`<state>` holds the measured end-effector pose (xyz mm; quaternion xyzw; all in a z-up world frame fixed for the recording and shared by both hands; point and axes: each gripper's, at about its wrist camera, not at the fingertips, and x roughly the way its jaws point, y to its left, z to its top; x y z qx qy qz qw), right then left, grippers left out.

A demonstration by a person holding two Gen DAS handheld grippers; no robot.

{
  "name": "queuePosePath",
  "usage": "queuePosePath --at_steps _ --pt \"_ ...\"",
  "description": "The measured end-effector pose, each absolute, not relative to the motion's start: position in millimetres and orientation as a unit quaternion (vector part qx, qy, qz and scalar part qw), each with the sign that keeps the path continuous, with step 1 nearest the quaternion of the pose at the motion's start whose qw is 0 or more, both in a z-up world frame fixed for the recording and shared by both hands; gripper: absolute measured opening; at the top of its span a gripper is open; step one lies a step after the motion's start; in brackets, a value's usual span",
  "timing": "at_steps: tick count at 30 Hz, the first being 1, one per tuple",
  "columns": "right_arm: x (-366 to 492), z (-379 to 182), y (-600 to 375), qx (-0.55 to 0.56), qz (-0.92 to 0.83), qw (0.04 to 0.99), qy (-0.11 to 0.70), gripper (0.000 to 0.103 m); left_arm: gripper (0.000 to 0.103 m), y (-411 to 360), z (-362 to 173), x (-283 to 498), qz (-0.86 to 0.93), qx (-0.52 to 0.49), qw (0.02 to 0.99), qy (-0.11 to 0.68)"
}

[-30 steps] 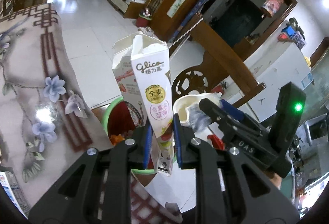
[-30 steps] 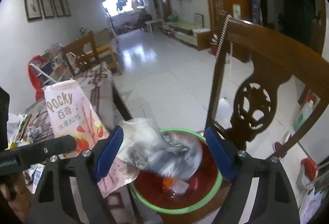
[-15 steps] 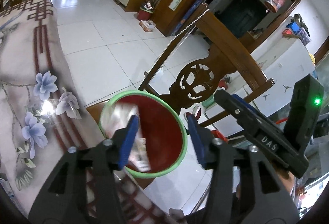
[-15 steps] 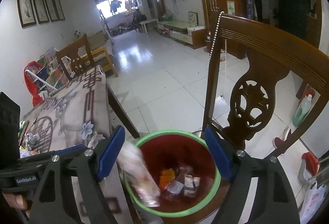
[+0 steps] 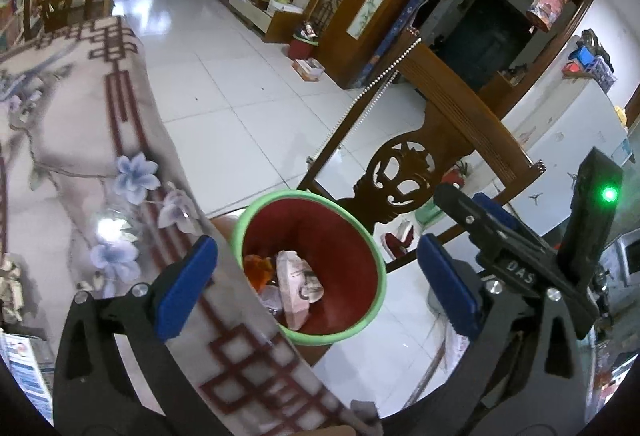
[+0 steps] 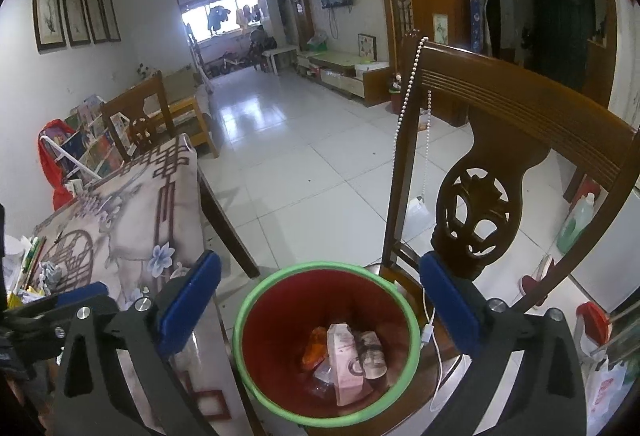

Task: Collect trash
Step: 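Move both tools back over the table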

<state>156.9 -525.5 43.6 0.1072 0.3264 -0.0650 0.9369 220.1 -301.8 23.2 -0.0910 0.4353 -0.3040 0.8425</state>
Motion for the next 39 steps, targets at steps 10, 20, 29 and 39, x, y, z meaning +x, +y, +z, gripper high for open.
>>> queuePosePath --at_steps 10,20,29,39 --pt "148 41 -494 0.107 -0.034 0.937 0.331 0.096 0.098 -265 44 191 -0.282 -0.089 0.859 0.419" --pt "131 39 -420 0.087 0.033 0.934 0.344 0.096 0.098 -174 60 141 -0.211 -0.087 0.893 0.388" --pt "118 33 -354 0.066 0.087 0.927 0.358 0.096 0.098 -70 54 108 -0.124 -0.122 0.906 0.387" --pt "107 14 -267 0.041 0.162 0.905 0.391 0.096 0.098 16 27 74 -0.055 -0.119 0.908 0.399"
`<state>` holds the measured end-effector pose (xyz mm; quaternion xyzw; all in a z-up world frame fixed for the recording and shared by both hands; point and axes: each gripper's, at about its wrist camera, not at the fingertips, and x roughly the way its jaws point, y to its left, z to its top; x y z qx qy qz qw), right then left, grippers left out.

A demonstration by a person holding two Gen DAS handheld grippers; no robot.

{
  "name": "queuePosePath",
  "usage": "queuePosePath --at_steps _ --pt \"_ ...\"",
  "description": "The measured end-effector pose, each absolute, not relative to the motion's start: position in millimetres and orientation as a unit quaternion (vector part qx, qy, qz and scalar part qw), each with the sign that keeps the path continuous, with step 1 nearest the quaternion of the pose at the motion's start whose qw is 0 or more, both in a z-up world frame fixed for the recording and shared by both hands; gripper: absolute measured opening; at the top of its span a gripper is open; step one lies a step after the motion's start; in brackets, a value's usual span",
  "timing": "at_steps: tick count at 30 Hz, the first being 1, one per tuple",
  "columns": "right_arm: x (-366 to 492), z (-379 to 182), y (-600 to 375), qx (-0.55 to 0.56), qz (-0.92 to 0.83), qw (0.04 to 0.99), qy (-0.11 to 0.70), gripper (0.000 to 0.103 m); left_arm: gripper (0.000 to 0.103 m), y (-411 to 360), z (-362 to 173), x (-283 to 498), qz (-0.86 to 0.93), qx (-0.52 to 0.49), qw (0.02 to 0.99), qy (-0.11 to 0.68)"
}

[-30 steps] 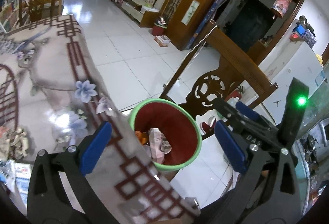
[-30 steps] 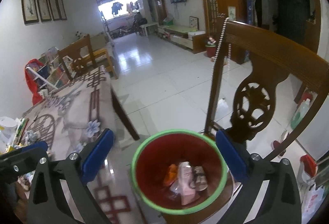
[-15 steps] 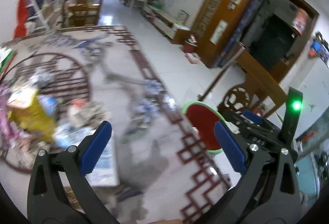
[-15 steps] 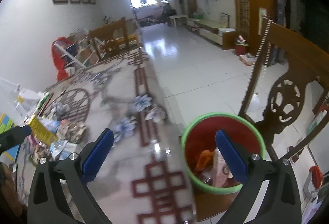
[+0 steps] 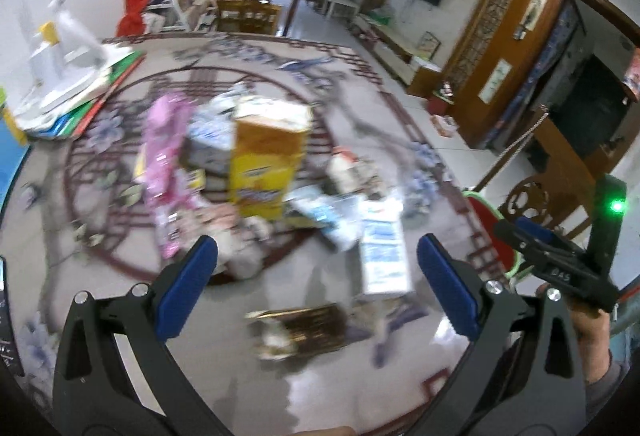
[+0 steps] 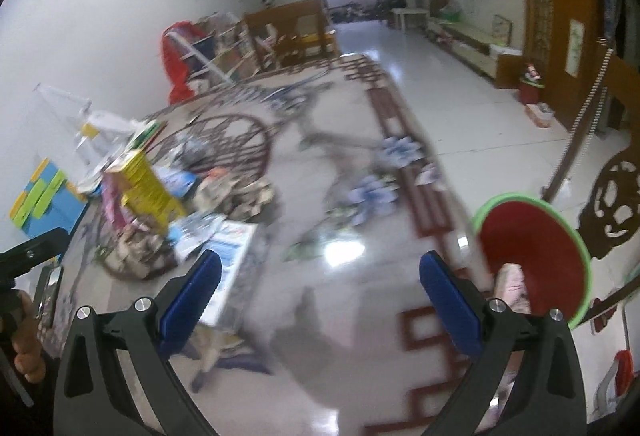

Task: Collect trash
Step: 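Move both tools back over the table, then grasp the white milk carton with the right tool while the left tool grasps the crumpled paper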

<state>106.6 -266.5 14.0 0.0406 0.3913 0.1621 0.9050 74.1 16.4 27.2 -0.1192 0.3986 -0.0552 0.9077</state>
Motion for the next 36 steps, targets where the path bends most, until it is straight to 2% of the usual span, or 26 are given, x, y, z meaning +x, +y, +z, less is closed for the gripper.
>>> queuePosePath --at_steps 13,28,36 --pt "96 -11 -177 -0.002 0.236 0.874 0.424 0.096 0.098 52 -7 69 -0.013 -0.115 0.896 0.429" --pt "119 -40 -156 -0.006 0.240 0.858 0.454 0.096 0.097 62 -42 101 0.036 -0.169 0.855 0.488" --pt "131 -51 -151 -0.003 0.242 0.855 0.459 0.096 0.085 63 -61 113 0.052 -0.190 0.845 0.498"
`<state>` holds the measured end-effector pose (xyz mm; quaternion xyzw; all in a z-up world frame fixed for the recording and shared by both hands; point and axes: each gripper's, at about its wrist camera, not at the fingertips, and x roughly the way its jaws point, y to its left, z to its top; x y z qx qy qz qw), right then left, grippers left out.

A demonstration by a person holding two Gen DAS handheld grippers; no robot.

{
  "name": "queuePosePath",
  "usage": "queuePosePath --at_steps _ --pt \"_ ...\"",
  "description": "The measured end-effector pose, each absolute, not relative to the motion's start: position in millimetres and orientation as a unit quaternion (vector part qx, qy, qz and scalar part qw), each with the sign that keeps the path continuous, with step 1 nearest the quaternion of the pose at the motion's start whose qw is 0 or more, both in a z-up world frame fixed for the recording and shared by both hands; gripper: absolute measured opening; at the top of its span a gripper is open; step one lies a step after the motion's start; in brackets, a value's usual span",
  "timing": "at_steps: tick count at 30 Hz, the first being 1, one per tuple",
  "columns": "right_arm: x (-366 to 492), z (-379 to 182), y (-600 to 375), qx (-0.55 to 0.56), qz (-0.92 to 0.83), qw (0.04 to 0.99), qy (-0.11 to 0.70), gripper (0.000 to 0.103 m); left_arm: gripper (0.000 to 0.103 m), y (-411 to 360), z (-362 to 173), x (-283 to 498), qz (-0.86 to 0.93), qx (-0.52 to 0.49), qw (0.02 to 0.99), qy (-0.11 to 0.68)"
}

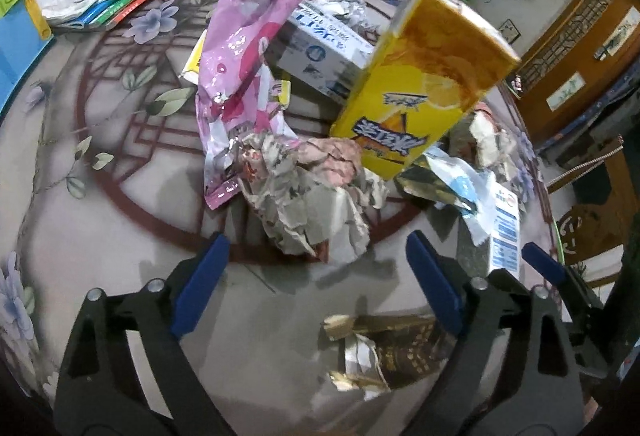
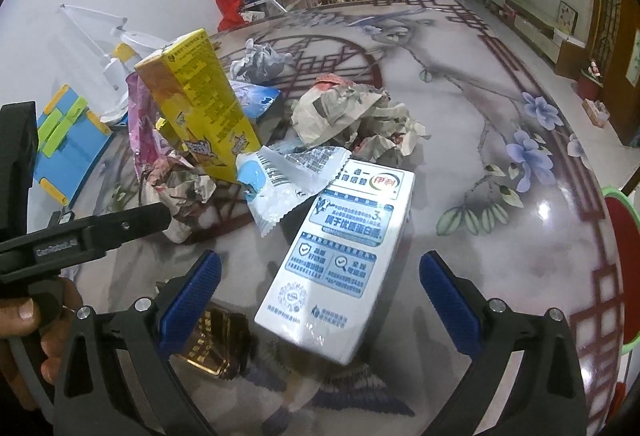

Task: Collect trash
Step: 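Grasp the white milk carton with the right tool while the left tool grasps the crumpled paper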

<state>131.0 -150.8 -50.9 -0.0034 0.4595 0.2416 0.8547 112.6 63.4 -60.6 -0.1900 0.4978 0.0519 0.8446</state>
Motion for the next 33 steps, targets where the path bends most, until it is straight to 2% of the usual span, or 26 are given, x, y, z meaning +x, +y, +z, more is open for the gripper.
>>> queuePosePath --at_steps 9,11,12,16,19,28,33 --pt "140 -60 -146 -0.006 0.240 0.853 0.463 0.096 0.072 65 -74 125 0.060 -0.190 0.840 0.505" --pt "141 -62 -145 -0.009 0.239 0.854 0.462 0.096 0.064 65 -77 126 0.061 -0.185 0.840 0.506" --pt "142 -63 -145 -0.011 0.237 0.854 0.463 0.093 0.063 62 -77 126 0.063 -0.181 0.843 0.503" --pt "144 -68 -145 -0.016 0.234 0.851 0.470 0.079 0.048 61 -77 125 0.061 -0.173 0.847 0.500" --pt "145 -71 -147 -0.019 0.231 0.849 0.474 0.070 0.041 62 -78 124 0.055 -0.174 0.848 0.498" --pt "142 -68 -153 -0.017 0.235 0.846 0.478 0.060 0.028 48 -71 116 0.032 -0.161 0.856 0.491" --pt "137 -62 -161 -0.015 0.232 0.848 0.476 0.057 0.028 46 -61 106 0.029 -0.157 0.863 0.480"
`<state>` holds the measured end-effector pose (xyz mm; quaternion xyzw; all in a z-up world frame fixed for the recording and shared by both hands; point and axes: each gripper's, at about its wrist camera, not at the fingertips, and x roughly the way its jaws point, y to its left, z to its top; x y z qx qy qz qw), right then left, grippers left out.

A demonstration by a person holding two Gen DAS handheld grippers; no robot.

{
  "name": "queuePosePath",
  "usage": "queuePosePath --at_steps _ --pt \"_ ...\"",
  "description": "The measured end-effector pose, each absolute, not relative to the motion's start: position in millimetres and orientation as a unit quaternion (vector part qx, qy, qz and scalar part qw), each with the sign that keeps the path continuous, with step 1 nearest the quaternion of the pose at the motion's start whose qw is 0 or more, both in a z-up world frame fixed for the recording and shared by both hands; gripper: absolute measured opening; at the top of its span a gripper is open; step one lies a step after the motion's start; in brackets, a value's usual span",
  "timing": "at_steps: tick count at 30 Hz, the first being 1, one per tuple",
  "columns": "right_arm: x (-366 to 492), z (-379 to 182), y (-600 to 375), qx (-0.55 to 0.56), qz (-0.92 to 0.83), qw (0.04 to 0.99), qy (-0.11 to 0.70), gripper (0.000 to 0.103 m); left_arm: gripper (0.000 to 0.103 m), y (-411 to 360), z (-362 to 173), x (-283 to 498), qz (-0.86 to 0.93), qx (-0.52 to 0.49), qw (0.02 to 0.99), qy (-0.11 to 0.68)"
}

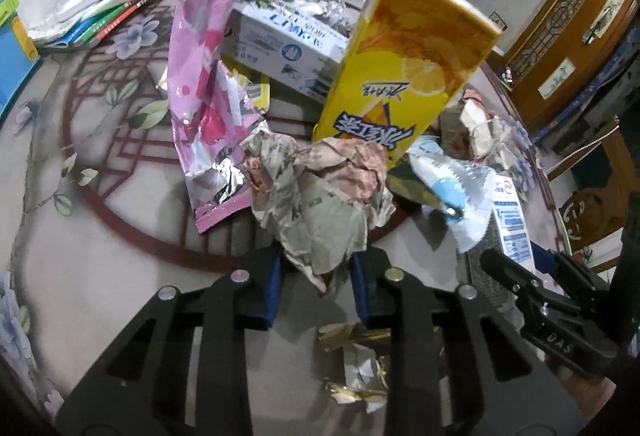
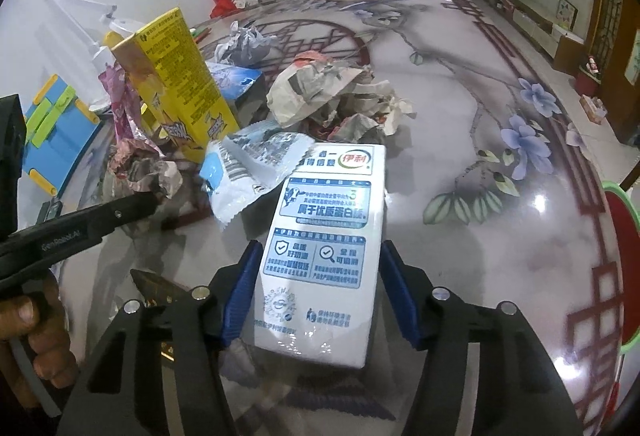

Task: Collect trash
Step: 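Grasp the white milk carton with the right tool while the left tool grasps the crumpled paper, then carry the milk carton and crumpled paper over the red bin with both tools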

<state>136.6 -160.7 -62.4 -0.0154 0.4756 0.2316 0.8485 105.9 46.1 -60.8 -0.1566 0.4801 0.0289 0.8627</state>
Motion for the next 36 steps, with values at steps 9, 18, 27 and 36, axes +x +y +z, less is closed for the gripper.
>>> queuePosePath --at_steps 9,18,27,36 --pt "123 -50 -174 -0.011 0.227 0.856 0.465 0.056 0.028 41 -44 90 0.023 -0.153 0.872 0.465" --pt "117 -52 -179 -0.022 0.219 0.855 0.470 0.055 0.028 38 -30 78 0.019 -0.145 0.880 0.452" --pt "122 -71 -170 -0.050 0.210 0.849 0.482 0.062 0.028 33 -31 73 0.009 -0.142 0.879 0.455" --pt "117 -60 -169 -0.057 0.212 0.858 0.464 0.051 0.028 30 -23 69 0.005 -0.136 0.884 0.448"
